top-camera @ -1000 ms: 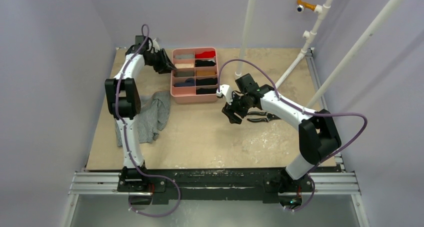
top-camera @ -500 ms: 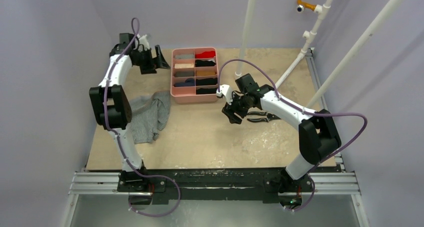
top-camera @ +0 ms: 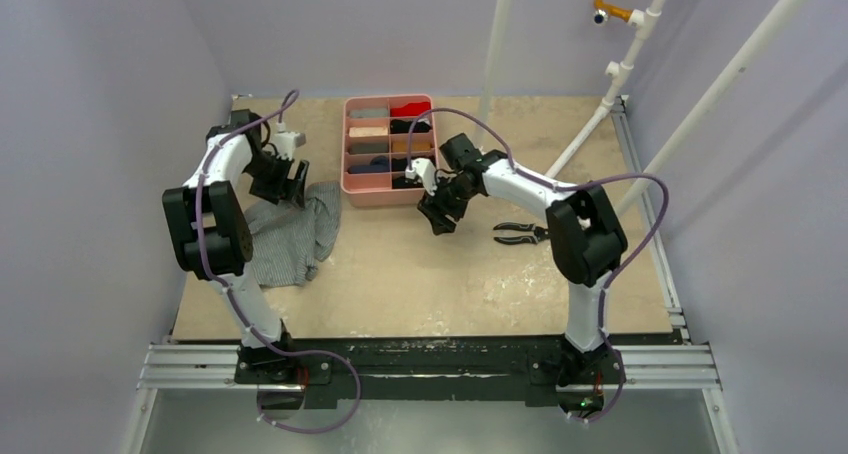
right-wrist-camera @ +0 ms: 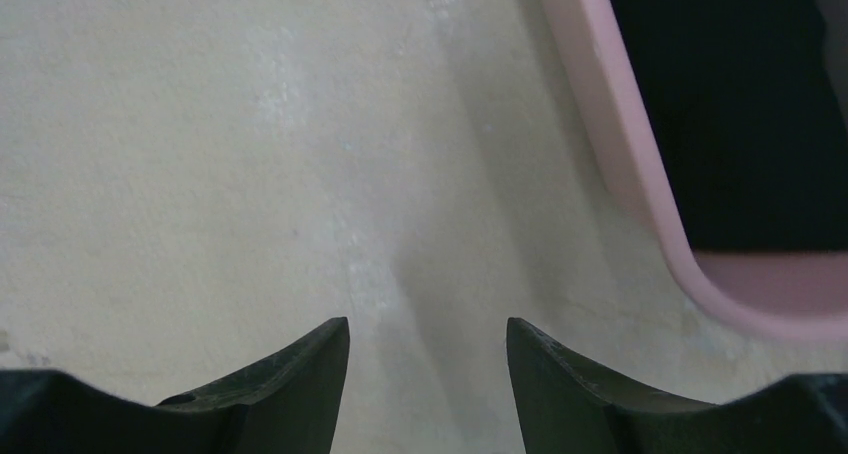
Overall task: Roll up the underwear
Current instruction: Move the storage box to the center of the board, then move the underwear to the center of the board.
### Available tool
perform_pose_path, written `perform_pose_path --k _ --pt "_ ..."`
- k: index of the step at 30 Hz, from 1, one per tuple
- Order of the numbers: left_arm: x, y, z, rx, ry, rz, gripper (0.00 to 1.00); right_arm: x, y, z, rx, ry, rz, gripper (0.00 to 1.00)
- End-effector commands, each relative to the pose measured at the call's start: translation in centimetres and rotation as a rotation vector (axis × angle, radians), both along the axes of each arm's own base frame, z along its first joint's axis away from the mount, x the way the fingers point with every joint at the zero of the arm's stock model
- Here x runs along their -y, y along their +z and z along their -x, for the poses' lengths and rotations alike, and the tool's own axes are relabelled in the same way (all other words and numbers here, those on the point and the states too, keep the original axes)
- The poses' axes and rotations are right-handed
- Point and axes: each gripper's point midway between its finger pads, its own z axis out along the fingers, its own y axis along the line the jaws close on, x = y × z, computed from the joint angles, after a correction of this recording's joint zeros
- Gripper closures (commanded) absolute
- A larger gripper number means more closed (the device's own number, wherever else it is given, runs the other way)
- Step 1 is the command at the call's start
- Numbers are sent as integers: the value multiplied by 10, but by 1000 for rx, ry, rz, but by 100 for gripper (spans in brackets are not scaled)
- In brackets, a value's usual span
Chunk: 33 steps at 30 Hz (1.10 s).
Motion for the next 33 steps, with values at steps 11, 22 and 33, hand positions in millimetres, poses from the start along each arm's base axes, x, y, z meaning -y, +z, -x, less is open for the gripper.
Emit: perform_pose_path --k 11,22,33 --pt "-18 -17 31 -19 -174 -128 59 -78 19 -46 51 -35 -144 43" --pt "54 -7 90 -52 -418 39 100 -75 46 -65 105 -68 -148 41" --pt "193 51 133 48 -823 133 100 17 66 -44 116 -185 -70 40"
